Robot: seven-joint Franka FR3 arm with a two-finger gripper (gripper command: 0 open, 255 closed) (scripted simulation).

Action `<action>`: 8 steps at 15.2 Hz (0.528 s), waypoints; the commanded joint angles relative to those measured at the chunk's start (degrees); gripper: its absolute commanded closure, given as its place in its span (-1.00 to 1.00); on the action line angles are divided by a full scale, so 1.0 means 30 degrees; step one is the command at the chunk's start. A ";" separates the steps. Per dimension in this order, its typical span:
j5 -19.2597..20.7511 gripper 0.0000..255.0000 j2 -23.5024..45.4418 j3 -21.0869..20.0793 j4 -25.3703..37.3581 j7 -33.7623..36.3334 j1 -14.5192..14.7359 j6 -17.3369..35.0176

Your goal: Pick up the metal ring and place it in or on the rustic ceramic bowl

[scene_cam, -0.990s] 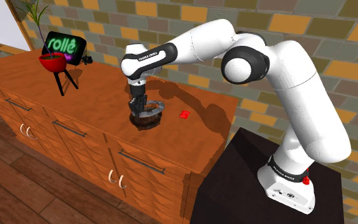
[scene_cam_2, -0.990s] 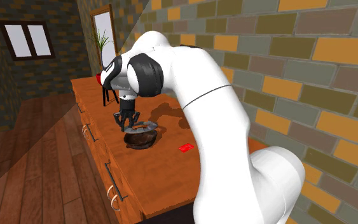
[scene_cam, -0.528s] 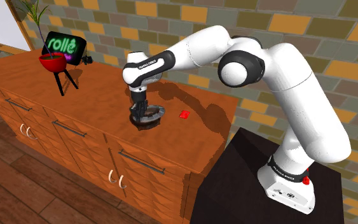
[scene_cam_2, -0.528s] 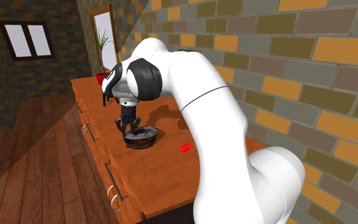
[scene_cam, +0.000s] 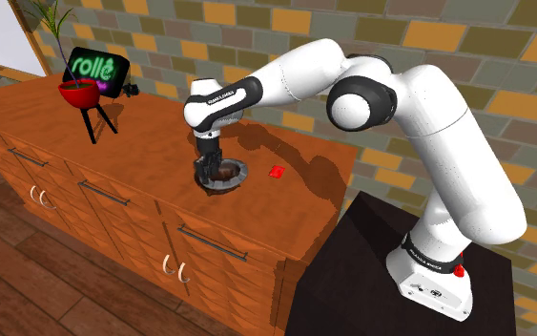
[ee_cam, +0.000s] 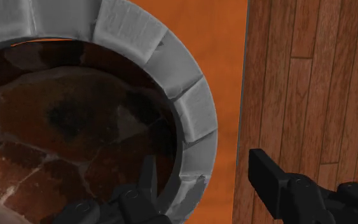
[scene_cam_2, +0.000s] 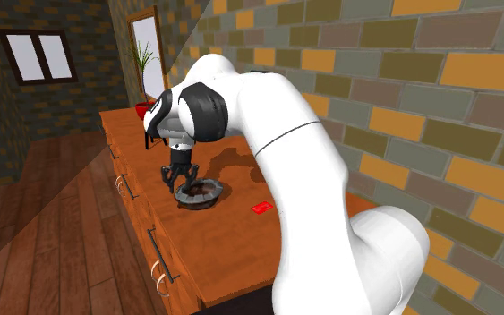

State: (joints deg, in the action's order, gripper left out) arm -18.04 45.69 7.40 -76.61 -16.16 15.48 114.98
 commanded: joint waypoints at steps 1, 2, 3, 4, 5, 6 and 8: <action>0.0000 -1.00 -0.0002 0.0001 0.0001 -0.0001 -0.0001 0.0003; 0.0000 -1.00 0.0000 0.0001 0.0002 -0.0001 -0.0001 0.0003; 0.0000 -1.00 -0.0001 0.0001 0.0002 -0.0001 -0.0001 0.0002; 0.0000 -1.00 -0.0001 0.0001 0.0002 -0.0001 -0.0001 0.0003; 0.0000 -1.00 -0.0001 0.0001 0.0002 -0.0001 -0.0001 0.0003; 0.0068 -1.00 -0.0231 0.0052 0.0257 0.0050 -0.0059 -0.0485; 0.0197 -1.00 -0.0624 0.0144 0.0874 0.0154 -0.0188 -0.1498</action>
State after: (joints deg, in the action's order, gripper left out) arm -17.63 44.58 7.68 -74.56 -15.77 15.11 111.90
